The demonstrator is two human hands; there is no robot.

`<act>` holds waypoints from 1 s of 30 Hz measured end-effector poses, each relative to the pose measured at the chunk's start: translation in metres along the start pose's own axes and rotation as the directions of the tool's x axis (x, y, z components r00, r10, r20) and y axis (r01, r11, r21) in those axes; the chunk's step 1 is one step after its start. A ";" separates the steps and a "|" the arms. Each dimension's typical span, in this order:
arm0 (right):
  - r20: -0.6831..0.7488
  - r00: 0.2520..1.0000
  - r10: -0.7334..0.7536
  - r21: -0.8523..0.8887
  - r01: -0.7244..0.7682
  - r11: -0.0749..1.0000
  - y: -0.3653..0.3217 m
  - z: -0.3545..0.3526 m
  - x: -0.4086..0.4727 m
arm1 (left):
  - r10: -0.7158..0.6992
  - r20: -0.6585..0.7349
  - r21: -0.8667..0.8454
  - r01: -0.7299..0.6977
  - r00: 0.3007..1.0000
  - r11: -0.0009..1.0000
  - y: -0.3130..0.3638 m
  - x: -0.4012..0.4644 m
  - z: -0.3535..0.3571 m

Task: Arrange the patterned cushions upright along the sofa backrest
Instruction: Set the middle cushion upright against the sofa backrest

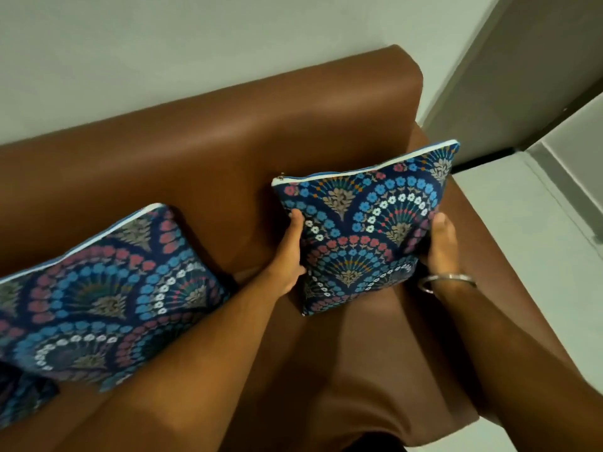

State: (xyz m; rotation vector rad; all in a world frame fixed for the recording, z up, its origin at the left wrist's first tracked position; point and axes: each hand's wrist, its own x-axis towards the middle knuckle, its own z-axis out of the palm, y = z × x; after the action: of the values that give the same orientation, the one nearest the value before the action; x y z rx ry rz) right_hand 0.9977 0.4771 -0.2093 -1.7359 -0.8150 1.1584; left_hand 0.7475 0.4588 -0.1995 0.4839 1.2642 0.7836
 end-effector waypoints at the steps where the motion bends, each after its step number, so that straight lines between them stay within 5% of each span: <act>1: -0.029 0.999 -0.019 -0.041 0.018 0.999 0.005 0.008 -0.020 | -0.010 -0.045 0.037 0.011 0.999 0.999 -0.002 -0.015 -0.014; 4: -0.009 0.995 -0.103 -0.283 0.097 0.954 0.034 0.047 -0.095 | -0.001 -0.117 0.144 0.018 0.993 0.989 -0.028 -0.071 -0.064; 7: 0.254 0.962 -0.100 -0.404 0.200 0.892 0.062 0.110 -0.170 | -0.020 -0.276 0.110 0.052 0.961 0.993 -0.081 -0.140 -0.141; 10: 0.518 0.856 -0.002 -0.369 0.225 0.902 0.062 0.176 -0.216 | 0.040 -0.562 0.056 -0.011 0.826 0.998 -0.123 -0.205 -0.226; 13: 0.590 0.802 0.095 -0.356 0.153 0.922 0.042 0.240 -0.229 | 0.112 -0.749 0.046 -0.118 0.653 0.992 -0.117 -0.241 -0.303; 18: 0.455 0.864 0.216 -0.342 -0.055 0.938 0.046 0.304 -0.211 | 0.122 -0.472 -0.036 -0.157 0.873 0.987 -0.058 -0.224 -0.384; 30: 0.280 0.947 0.155 -0.412 -0.027 0.911 0.052 0.300 -0.215 | 0.156 -0.416 -0.030 -0.185 0.896 0.982 -0.038 -0.189 -0.374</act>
State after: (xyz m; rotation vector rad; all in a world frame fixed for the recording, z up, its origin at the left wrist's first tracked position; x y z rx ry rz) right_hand 0.6438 0.3613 -0.2345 -1.9699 -1.2455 1.4240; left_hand 0.3783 0.2570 -0.1985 0.3869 1.5943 1.1173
